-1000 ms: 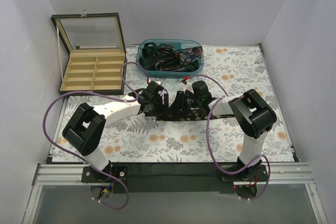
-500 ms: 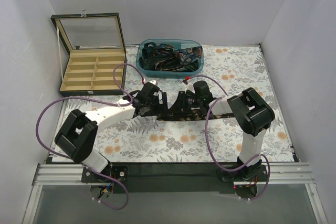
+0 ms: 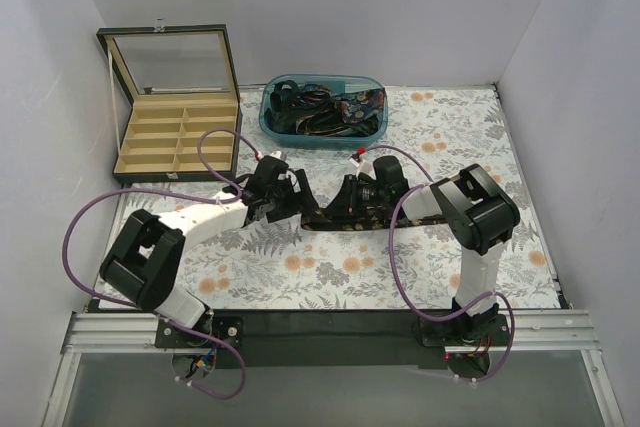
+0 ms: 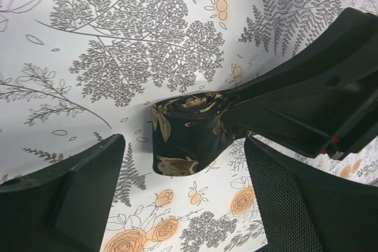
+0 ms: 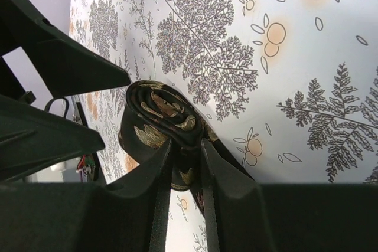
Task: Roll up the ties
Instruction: Roll the tie
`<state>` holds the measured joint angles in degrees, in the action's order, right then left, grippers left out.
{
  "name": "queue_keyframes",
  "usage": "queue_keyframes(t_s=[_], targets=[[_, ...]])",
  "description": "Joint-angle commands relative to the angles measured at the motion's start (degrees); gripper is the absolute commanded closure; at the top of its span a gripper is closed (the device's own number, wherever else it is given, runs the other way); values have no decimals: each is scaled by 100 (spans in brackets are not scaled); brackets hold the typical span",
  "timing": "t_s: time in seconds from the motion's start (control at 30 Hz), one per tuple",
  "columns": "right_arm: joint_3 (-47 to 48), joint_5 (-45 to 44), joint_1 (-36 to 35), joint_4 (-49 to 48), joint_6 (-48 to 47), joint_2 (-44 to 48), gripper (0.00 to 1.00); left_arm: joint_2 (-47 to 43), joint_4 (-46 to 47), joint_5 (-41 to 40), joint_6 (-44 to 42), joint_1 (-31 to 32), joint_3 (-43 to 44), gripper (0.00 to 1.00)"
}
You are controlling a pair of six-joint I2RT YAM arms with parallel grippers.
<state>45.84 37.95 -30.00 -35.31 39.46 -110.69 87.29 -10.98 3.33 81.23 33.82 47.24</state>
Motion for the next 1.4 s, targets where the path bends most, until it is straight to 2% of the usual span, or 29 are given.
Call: queue_keyframes(t_s=[0.0,0.23,0.53,0.8,1.13,1.37], targets=[[-146,10,38,-2,-88,-207,74,104,351,317,86,-16,-14,24],[-164,54,38,-55,-62,-224,75,350,562,616,209,-16,-31,25],[-155,72,56,-64,-53,-303,75,544,808,580,95,-25,-171,30],[-172,63,73,-64,-70,-365,75,728,1063,844,-11,-25,-303,45],[-164,63,73,-64,-105,-339,75,887,1344,1047,-64,-25,-339,56],[-128,-25,73,-20,-272,21,70,685,1125,898,-195,-25,-251,72]])
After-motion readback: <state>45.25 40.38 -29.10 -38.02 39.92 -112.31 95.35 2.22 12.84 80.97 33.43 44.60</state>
